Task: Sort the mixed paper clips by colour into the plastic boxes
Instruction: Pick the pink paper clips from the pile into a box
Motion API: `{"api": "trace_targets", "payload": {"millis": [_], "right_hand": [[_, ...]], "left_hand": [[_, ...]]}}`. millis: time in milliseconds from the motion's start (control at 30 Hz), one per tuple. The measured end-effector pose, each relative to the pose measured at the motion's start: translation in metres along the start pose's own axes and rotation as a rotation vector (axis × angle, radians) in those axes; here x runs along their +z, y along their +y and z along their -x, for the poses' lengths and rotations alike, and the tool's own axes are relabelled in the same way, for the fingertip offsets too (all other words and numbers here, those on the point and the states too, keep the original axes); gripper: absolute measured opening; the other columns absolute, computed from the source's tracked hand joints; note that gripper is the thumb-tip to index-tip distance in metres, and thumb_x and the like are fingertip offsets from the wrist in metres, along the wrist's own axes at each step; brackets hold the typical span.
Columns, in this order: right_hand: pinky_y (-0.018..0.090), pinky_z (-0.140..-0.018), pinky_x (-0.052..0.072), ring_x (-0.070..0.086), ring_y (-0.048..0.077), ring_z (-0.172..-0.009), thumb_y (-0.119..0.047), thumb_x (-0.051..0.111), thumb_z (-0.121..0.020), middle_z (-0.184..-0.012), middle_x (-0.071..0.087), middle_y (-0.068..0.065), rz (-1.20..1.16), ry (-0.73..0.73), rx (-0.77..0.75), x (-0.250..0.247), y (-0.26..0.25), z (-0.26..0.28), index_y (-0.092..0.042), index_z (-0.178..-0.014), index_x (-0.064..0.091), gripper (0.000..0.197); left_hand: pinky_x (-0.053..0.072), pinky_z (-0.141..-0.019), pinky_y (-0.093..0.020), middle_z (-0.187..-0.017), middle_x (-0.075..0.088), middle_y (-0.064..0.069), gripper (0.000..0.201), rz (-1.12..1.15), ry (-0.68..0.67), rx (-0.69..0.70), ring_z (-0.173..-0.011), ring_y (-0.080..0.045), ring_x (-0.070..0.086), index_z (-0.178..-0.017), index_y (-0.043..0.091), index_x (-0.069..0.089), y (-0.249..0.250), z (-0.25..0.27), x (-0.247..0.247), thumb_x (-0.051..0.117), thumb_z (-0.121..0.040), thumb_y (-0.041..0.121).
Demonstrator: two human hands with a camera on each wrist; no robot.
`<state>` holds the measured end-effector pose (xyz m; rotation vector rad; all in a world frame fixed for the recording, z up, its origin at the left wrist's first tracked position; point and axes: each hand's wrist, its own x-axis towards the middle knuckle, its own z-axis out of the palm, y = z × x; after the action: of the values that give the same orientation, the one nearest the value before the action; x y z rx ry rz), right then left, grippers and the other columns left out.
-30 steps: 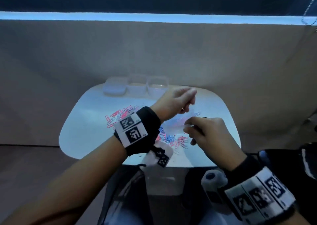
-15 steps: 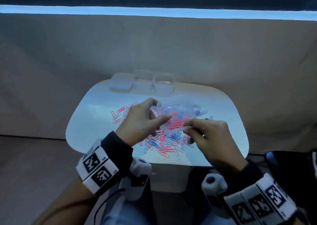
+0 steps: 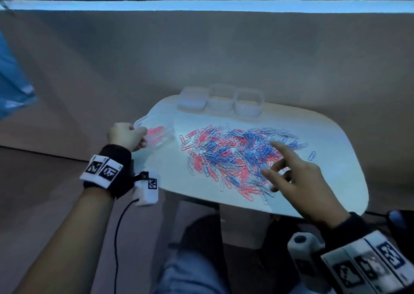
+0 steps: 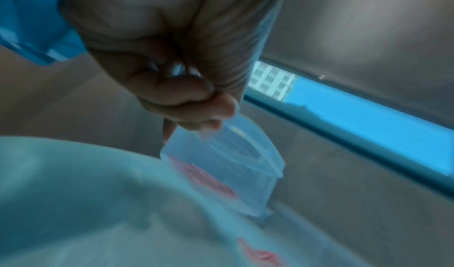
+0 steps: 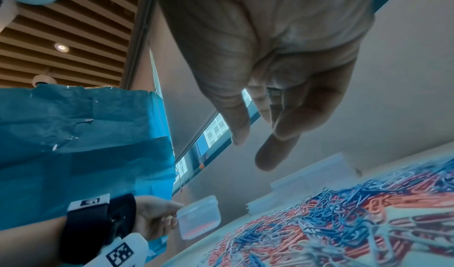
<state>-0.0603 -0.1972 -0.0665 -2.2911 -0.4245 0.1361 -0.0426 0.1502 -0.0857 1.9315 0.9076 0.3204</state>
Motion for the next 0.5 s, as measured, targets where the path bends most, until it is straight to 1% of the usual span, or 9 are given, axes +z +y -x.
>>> {"api": "trace_targets", "payload": {"millis": [100,167,200,233,300,367,400,467,500], "right_hand": [[0.032,-0.076,0.05,0.067,0.013,-0.064,-0.03,0.061,-0.086,-0.076,0.058,-0.009,0.017,-0.037,0.032,-0.001,-0.001,0.0,-0.026,-0.135,0.042,0.053],[0.035,-0.08,0.05,0.066,0.015,-0.069,-0.033,0.061,-0.085,-0.078,0.059,-0.01,0.083,-0.101,0.029,-0.005,-0.006,-0.008,-0.024,-0.132,0.045,0.05],[0.035,-0.081,0.05,0.065,0.016,-0.072,-0.034,0.061,-0.085,-0.079,0.06,-0.01,0.134,-0.148,0.015,-0.008,-0.01,-0.016,-0.022,-0.13,0.049,0.047],[0.035,-0.081,0.05,0.064,0.016,-0.075,-0.035,0.061,-0.086,-0.082,0.061,-0.009,0.194,-0.2,-0.008,-0.01,-0.017,-0.026,-0.02,-0.127,0.052,0.044],[0.029,-0.082,0.046,0.059,0.017,-0.083,-0.033,0.059,-0.088,-0.094,0.064,-0.001,0.335,-0.293,-0.083,-0.01,-0.035,-0.054,-0.016,-0.123,0.057,0.038],[0.029,-0.089,0.044,0.058,0.02,-0.1,-0.027,0.054,-0.092,-0.115,0.064,0.005,0.493,-0.344,-0.185,0.002,-0.057,-0.09,-0.014,-0.126,0.055,0.036],[0.03,-0.096,0.042,0.056,0.022,-0.111,-0.022,0.052,-0.093,-0.124,0.06,0.007,0.549,-0.367,-0.23,0.013,-0.066,-0.11,-0.014,-0.129,0.052,0.037],[0.032,-0.105,0.035,0.047,0.024,-0.125,-0.015,0.047,-0.094,-0.138,0.049,0.009,0.656,-0.461,-0.281,0.043,-0.076,-0.145,-0.013,-0.137,0.043,0.043],[0.035,-0.108,0.035,0.044,0.026,-0.128,-0.014,0.047,-0.094,-0.14,0.046,0.011,0.72,-0.531,-0.293,0.058,-0.079,-0.158,-0.013,-0.14,0.038,0.047]], "left_hand": [[0.039,-0.034,-0.009,-0.033,0.054,0.005,0.017,0.016,0.011,-0.005,-0.029,0.0,0.05,-0.069,0.008,0.051,-0.003,-0.002,0.007,0.06,-0.083,0.009],[0.042,-0.036,-0.011,-0.042,0.059,0.0,0.018,0.038,0.0,-0.015,-0.031,-0.002,0.052,-0.083,0.008,0.053,-0.001,0.002,0.008,0.066,-0.084,0.02],[0.043,-0.04,-0.014,-0.051,0.061,-0.005,0.028,0.045,-0.001,-0.037,-0.035,-0.005,0.054,-0.094,0.008,0.052,0.001,0.005,0.007,0.067,-0.084,0.03],[0.045,-0.046,-0.018,-0.059,0.061,-0.007,0.04,0.021,0.003,-0.047,-0.042,-0.009,0.056,-0.104,0.008,0.05,0.003,0.008,0.004,0.065,-0.084,0.038],[0.047,-0.065,-0.029,-0.071,0.06,-0.006,0.052,-0.104,0.07,0.015,-0.062,-0.021,0.058,-0.116,0.006,0.047,0.009,0.02,-0.004,0.059,-0.086,0.047],[0.042,-0.079,-0.034,-0.086,0.06,-0.005,0.047,-0.192,0.163,0.118,-0.084,-0.025,0.056,-0.113,0.007,0.05,0.014,0.043,-0.009,0.055,-0.087,0.047],[0.039,-0.078,-0.033,-0.087,0.058,-0.004,0.041,-0.198,0.163,0.163,-0.087,-0.025,0.054,-0.108,0.01,0.052,0.016,0.058,-0.008,0.056,-0.087,0.045],[0.036,-0.067,-0.03,-0.07,0.055,0.0,0.028,-0.18,0.068,0.223,-0.076,-0.023,0.052,-0.095,0.016,0.054,0.016,0.087,0.003,0.06,-0.086,0.041],[0.034,-0.062,-0.029,-0.063,0.052,0.002,0.024,-0.168,-0.01,0.247,-0.069,-0.021,0.051,-0.091,0.017,0.054,0.013,0.098,0.011,0.062,-0.085,0.038]]}}
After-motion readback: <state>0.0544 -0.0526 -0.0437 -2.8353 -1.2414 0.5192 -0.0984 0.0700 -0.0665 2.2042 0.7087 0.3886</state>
